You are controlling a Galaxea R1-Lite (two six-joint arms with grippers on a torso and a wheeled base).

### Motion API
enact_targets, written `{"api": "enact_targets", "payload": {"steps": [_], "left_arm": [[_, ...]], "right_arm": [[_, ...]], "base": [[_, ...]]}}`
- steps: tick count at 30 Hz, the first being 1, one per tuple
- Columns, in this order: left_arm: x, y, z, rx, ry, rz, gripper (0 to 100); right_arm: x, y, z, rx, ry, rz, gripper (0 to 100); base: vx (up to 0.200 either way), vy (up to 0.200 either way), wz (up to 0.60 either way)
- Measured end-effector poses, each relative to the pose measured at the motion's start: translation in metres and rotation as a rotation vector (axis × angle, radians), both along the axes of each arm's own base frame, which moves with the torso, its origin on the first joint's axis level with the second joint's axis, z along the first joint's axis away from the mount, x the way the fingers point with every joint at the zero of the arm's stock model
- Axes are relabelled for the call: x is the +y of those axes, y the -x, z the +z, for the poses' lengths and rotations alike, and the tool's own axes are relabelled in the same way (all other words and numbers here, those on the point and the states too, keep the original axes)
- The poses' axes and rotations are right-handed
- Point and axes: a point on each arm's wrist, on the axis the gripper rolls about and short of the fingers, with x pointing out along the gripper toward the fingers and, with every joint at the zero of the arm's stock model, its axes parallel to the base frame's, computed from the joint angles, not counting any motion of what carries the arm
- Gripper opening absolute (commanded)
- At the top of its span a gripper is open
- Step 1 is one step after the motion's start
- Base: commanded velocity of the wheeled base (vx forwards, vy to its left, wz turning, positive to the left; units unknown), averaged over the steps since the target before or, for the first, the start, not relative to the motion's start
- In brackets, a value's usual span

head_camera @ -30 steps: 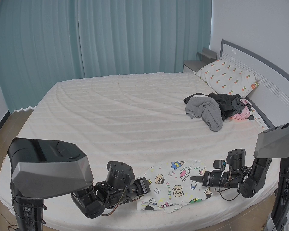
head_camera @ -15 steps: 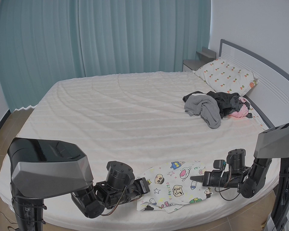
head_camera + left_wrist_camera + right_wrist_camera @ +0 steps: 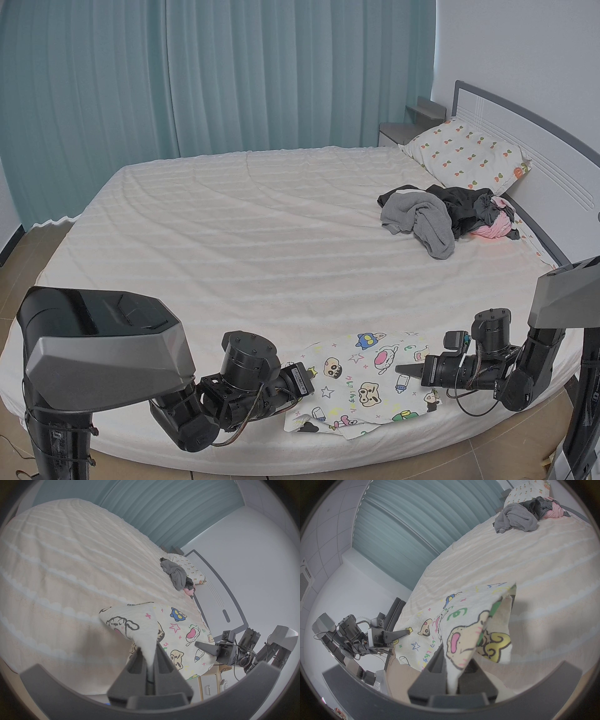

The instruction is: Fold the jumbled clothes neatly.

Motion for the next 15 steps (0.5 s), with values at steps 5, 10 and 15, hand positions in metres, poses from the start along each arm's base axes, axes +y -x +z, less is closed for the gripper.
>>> {"api": "enact_targets", "payload": {"steps": [5, 10, 15], "left_arm": [[0.0000, -0.0002, 0.0001, 0.000, 0.001, 0.000, 0], [-0.0007, -0.0005, 0.0013, -0.004, 0.004, -0.001, 0], [-0.0018, -0.0019, 0.0030, -0.013, 0.010, 0.001, 0]], "right_arm": [[0.0000, 0.0001, 0.0002, -0.001, 0.000, 0.000, 0], [-0.0006, -0.0005, 0.0006, -0.004, -0.001, -0.003, 0], [-0.0007, -0.0022, 0.0030, -0.029, -0.009, -0.006, 0]], "base": [[0.000, -0.200, 0.00], [0.000, -0.200, 0.00], [0.000, -0.200, 0.00]]}}
